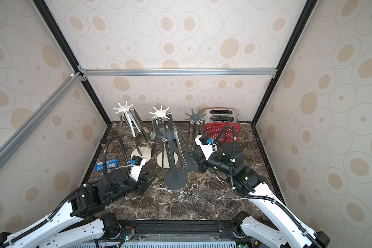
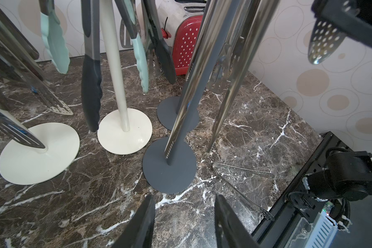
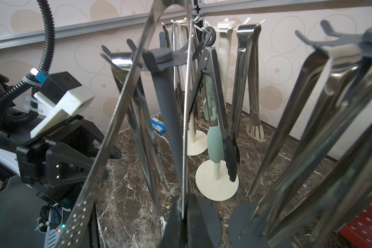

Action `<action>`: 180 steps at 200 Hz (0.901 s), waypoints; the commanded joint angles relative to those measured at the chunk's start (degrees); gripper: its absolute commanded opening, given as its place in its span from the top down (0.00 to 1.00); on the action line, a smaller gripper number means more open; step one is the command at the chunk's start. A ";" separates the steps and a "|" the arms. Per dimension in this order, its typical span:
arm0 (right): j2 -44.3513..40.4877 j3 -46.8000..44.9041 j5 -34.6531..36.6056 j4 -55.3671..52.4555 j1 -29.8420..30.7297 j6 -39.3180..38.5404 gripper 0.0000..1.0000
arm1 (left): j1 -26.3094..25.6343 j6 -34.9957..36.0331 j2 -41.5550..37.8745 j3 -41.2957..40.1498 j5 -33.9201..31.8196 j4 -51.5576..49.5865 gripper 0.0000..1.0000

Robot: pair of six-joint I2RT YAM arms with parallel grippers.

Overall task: Hang food tongs on kitchen utensil racks
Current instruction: Hang the food tongs on the rack.

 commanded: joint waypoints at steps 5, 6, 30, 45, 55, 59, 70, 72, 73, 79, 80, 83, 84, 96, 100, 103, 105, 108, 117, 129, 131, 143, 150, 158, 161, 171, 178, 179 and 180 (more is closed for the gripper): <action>0.16 -1.50 0.26 2.18 1.16 0.50 1.00 | 0.32 1.00 -0.24 0.52 0.07 0.19 0.55; 0.20 -1.55 0.29 2.18 1.17 0.51 1.00 | 0.33 0.97 -0.20 0.56 0.03 0.19 0.55; 0.10 -2.89 0.86 2.35 1.62 0.84 1.00 | 0.34 1.04 -0.24 0.63 0.01 0.28 0.55; -0.35 -3.90 1.11 2.44 1.88 1.11 1.00 | 0.32 1.12 -0.12 0.70 0.24 0.27 0.55; -0.65 -4.59 1.32 2.44 1.95 1.22 1.00 | 0.28 1.13 -0.14 0.75 0.34 0.33 0.55; -0.79 -4.89 1.44 2.44 2.09 1.30 1.00 | 0.30 1.13 -0.10 0.78 0.34 0.30 0.55; -1.22 -5.64 1.64 2.44 2.27 1.55 1.00 | 0.31 1.21 -0.05 0.78 0.43 0.38 0.55; -1.28 -5.77 1.65 2.44 2.27 1.57 1.00 | 0.35 1.21 -0.06 0.83 0.43 0.37 0.55; -1.27 -5.83 1.65 2.44 2.30 1.58 1.00 | 0.30 1.22 -0.02 0.80 0.43 0.36 0.55; -1.35 -6.19 1.61 2.44 2.33 1.67 1.00 | 0.32 1.22 -0.03 0.78 0.46 0.36 0.55; -1.39 -6.22 1.63 2.44 2.33 1.71 1.00 | 0.28 1.22 -0.01 0.78 0.49 0.40 0.55; -1.49 -6.36 1.60 2.44 2.39 1.75 1.00 | 0.36 1.22 0.02 0.78 0.51 0.44 0.55; -1.50 -6.39 1.58 2.44 2.45 1.75 1.00 | 0.34 1.22 0.02 0.78 0.51 0.45 0.55; -1.51 -6.87 1.60 2.31 2.53 1.78 1.00 | 0.36 1.22 0.10 0.81 0.59 0.56 0.55; -1.42 -7.01 1.64 2.27 2.62 1.92 1.00 | 0.35 1.22 0.11 0.78 0.59 0.55 0.55; -1.36 -7.10 1.64 2.27 2.59 1.93 1.00 | 0.30 1.17 0.11 0.78 0.68 0.60 0.55; -1.41 -7.12 1.62 2.27 2.59 1.93 1.00 | 0.28 1.20 0.17 0.80 0.69 0.62 0.55; -1.31 -7.25 1.60 2.27 2.62 1.97 1.00 | 0.31 1.15 0.19 0.85 0.69 0.63 0.55; -1.18 -7.38 1.74 2.26 2.83 2.08 1.00 | 0.26 1.13 0.22 0.78 0.78 0.69 0.55; -0.96 -7.69 1.91 2.27 2.92 2.10 1.00 | 0.32 1.13 0.31 0.79 0.86 0.73 0.55; -0.94 -7.69 1.98 2.27 2.94 2.10 1.00 | 0.29 1.13 0.31 0.78 0.86 0.72 0.55; -0.81 -7.96 2.08 2.27 3.03 2.27 1.00 | 0.28 1.05 0.31 0.79 0.86 0.71 0.54; -0.59 -8.00 2.12 2.27 3.03 2.24 1.00 | 0.34 1.04 0.29 0.78 0.94 0.76 0.55; -0.40 -8.26 2.23 2.27 3.12 2.37 1.00 | 0.33 1.04 0.29 0.74 0.95 0.72 0.55; -0.45 -8.32 2.30 2.27 3.16 2.37 1.00 | 0.32 1.04 0.30 0.70 0.95 0.71 0.55; -0.22 -8.50 2.51 2.33 3.17 2.42 1.00 | 0.33 1.04 0.22 0.76 0.95 0.78 0.54; -0.13 -8.74 2.70 2.31 3.18 2.51 0.99 | 0.30 1.04 0.20 0.72 1.03 0.71 0.54; -0.12 -8.77 2.70 2.33 3.15 2.57 0.99 | 0.32 1.04 0.15 0.71 1.03 0.71 0.54; -0.07 -8.78 2.75 2.34 3.18 2.60 0.99 | 0.32 1.04 0.13 0.70 1.04 0.71 0.54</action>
